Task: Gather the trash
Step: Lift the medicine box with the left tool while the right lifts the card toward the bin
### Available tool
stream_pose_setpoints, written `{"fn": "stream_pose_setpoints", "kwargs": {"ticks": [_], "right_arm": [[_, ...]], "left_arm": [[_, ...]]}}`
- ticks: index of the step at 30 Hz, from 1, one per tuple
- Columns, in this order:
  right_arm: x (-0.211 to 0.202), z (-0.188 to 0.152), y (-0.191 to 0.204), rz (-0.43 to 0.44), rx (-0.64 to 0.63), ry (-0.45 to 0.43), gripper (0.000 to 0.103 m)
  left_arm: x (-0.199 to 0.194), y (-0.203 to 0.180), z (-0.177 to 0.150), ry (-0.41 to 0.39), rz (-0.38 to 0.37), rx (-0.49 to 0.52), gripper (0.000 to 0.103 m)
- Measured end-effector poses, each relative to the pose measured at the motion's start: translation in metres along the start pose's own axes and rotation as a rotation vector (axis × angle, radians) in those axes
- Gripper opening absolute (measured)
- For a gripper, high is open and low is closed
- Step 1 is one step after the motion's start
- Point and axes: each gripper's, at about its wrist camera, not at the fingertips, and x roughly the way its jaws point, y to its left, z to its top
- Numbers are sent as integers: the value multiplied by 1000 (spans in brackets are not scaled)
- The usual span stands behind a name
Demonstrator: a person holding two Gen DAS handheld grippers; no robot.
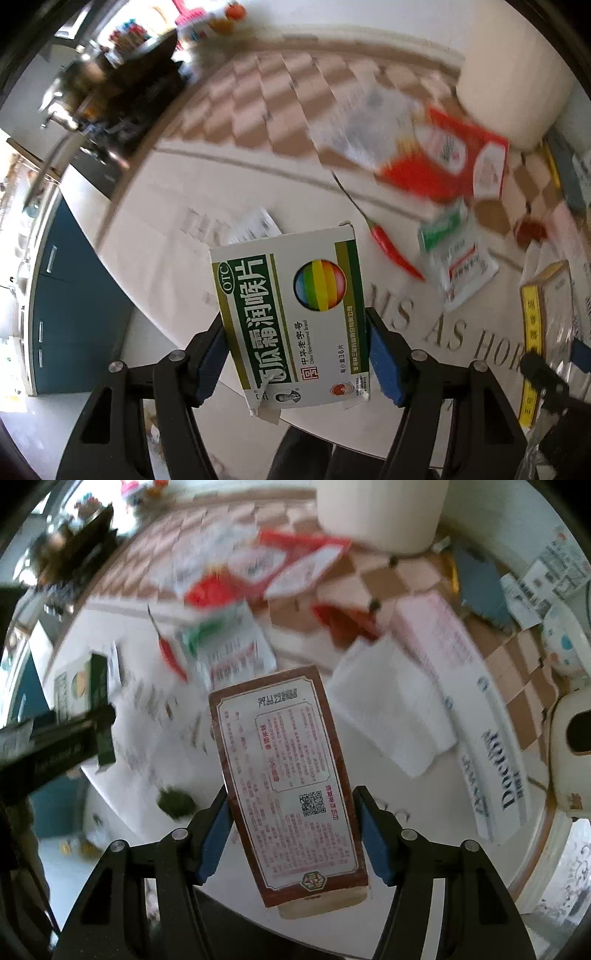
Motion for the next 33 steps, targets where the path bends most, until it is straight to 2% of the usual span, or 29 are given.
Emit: {"fn": "stream_pose_setpoints", "kwargs": {"ticks": [4,8,10,13,17,20,23,27,30,33], "right_arm": [[-29,26,-4,11,34,-65,65],[-53,56,13,29,24,-118,65],[-62,62,34,46,10,-147,65],[-71,74,71,68,-28,-168,64],[-73,72,139,133,-93,-162,64],[-62,66,198,187,-164,-133,64],[-39,50,276,248,-266,-76,64],[9,23,362,298,-373,3,64],[65,-2,431,303,-454,58,63],[128,-22,481,285,-504,106,63]], "left_arm": [[-4,35,-15,-69,-2,-46,66],[6,103,-10,-118,-24,-108,66],[14,135,-7,-134,-31,-139,66],[3,178,-20,-150,-37,-199,66],[7,256,-48,-142,-32,-315,66],[23,330,-82,-103,-22,-439,66],[53,391,-117,-48,-17,-555,66],[123,465,-172,63,-54,-702,66],[188,506,-205,134,-100,-782,66],[257,533,-229,185,-166,-831,66]]}}
